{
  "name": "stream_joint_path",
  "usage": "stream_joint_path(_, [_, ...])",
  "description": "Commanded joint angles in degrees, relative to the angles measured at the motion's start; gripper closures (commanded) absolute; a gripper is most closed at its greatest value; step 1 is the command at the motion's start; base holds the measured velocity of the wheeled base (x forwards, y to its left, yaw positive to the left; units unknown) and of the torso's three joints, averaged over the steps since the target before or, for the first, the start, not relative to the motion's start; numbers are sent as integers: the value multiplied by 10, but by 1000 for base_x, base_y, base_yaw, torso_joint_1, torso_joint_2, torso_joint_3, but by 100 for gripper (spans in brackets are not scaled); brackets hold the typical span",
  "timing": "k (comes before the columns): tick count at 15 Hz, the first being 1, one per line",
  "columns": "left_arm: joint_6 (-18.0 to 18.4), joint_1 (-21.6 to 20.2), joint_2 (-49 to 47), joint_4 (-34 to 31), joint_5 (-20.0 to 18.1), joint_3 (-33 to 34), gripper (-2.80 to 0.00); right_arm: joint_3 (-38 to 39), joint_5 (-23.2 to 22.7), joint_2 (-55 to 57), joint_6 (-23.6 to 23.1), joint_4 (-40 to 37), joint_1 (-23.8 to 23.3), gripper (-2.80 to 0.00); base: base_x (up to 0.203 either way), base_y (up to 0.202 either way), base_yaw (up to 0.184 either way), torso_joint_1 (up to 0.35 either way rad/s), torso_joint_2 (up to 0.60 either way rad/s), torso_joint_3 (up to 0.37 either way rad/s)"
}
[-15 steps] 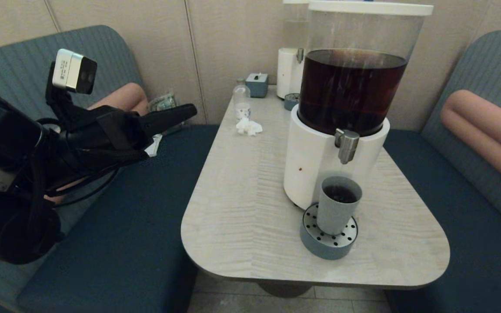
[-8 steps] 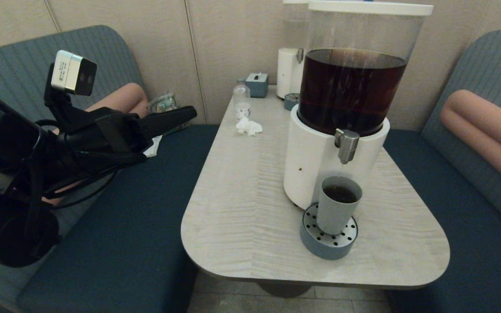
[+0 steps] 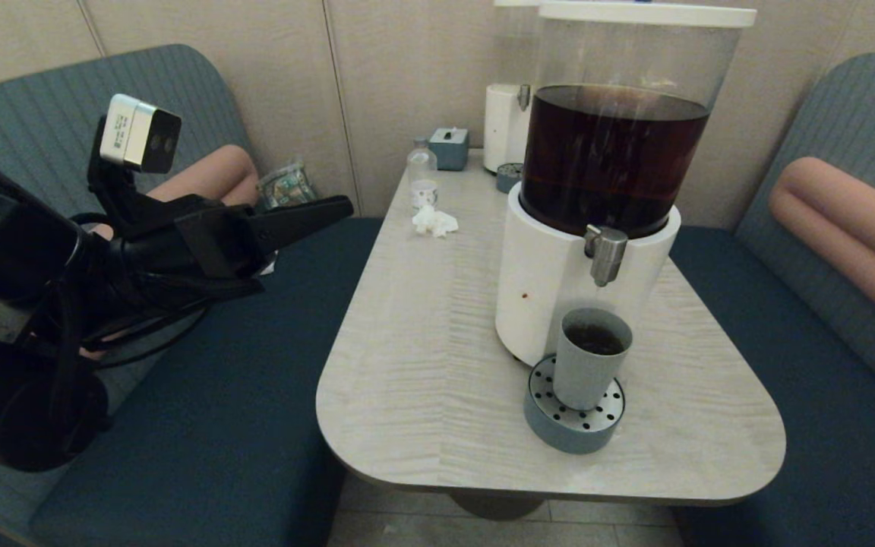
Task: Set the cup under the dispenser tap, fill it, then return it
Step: Turn off the faucet
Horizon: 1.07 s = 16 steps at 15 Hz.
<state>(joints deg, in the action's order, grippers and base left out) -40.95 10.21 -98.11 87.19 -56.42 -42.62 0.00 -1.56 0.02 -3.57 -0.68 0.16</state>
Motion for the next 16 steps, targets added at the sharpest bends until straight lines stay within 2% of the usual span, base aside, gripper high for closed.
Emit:
stream_joint_path(1, [42, 10, -47, 5, -4, -15, 0, 0, 0, -1, 0, 0, 0, 0, 0, 0, 0, 0, 0, 0])
stream_joint_path(3, [104, 29, -90, 5, -3, -31, 0, 0, 0, -1, 0, 0, 0, 0, 0, 0, 0, 0, 0, 0])
stream_joint_path(6, [172, 49, -161, 5, 6, -88, 0, 0, 0, -1, 0, 0, 0, 0, 0, 0, 0, 0, 0, 0])
stream_joint_path(9, [219, 91, -192, 4, 55, -131, 0, 0, 0, -1, 0, 0, 0, 0, 0, 0, 0, 0, 0, 0])
stream_joint_path(13, [299, 122, -205, -74, 106, -185, 0, 0, 0, -1, 0, 0, 0, 0, 0, 0, 0, 0, 0, 0])
stream_joint_path(16, [303, 145, -220, -89, 136, -219, 0, 0, 0, -1, 0, 0, 0, 0, 0, 0, 0, 0, 0, 0])
